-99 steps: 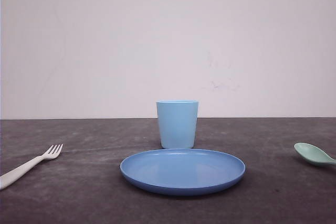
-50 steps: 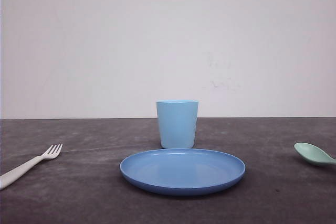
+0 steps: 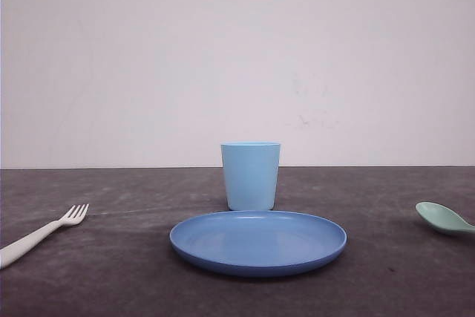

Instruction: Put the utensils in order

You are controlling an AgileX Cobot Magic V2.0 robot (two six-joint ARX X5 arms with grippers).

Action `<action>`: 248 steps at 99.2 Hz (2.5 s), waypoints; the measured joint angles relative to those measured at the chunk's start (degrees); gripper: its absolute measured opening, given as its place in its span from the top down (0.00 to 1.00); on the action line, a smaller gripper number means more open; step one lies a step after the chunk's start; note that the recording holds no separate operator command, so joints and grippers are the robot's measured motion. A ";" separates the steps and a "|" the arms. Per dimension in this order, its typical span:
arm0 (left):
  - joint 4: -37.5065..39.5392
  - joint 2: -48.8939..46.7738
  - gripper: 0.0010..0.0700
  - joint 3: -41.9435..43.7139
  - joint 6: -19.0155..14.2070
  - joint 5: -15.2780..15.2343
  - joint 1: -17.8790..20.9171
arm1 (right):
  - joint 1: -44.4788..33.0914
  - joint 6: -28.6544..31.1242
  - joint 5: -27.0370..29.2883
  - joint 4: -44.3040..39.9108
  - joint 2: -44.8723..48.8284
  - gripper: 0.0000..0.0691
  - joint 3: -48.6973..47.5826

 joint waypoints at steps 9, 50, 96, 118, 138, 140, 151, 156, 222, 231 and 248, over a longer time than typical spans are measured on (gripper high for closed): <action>-5.29 5.14 0.99 5.92 3.96 0.00 0.00 | 0.00 -2.64 0.07 -4.00 5.46 0.99 4.74; -10.80 21.97 0.99 8.90 14.14 -5.86 -2.78 | 0.13 -9.94 6.43 -9.86 25.16 0.99 6.60; -10.78 27.08 0.96 8.90 16.31 -7.43 -3.78 | 0.17 -11.28 7.58 -9.94 32.35 0.99 6.58; -10.78 27.08 0.41 8.90 16.26 -7.43 -3.78 | 0.17 -11.41 7.52 -10.67 32.35 0.35 6.58; -11.45 27.58 0.29 8.90 15.06 -6.88 -4.35 | 0.17 -11.45 7.50 -10.71 32.35 0.02 6.58; -11.67 27.82 0.28 8.90 14.73 -6.60 -4.61 | 0.17 -11.43 7.50 -10.71 32.35 0.02 6.58; -12.02 29.73 0.28 8.50 12.87 -5.97 -7.06 | 0.17 -11.43 7.50 -10.73 32.35 0.02 6.58; -12.04 30.80 0.28 7.82 11.72 -5.99 -8.52 | 0.17 -11.43 7.50 -10.73 32.35 0.02 6.58; -3.23 58.29 0.28 6.51 4.31 -16.31 -24.87 | 0.17 -11.43 7.50 -11.54 32.37 0.02 6.58; -2.14 61.86 0.28 6.51 4.11 -16.41 -25.44 | 0.17 -11.43 7.50 -11.56 32.37 0.02 6.58; -0.37 67.01 0.28 6.54 3.72 -16.63 -25.68 | 0.17 -11.43 7.50 -11.98 32.35 0.02 6.58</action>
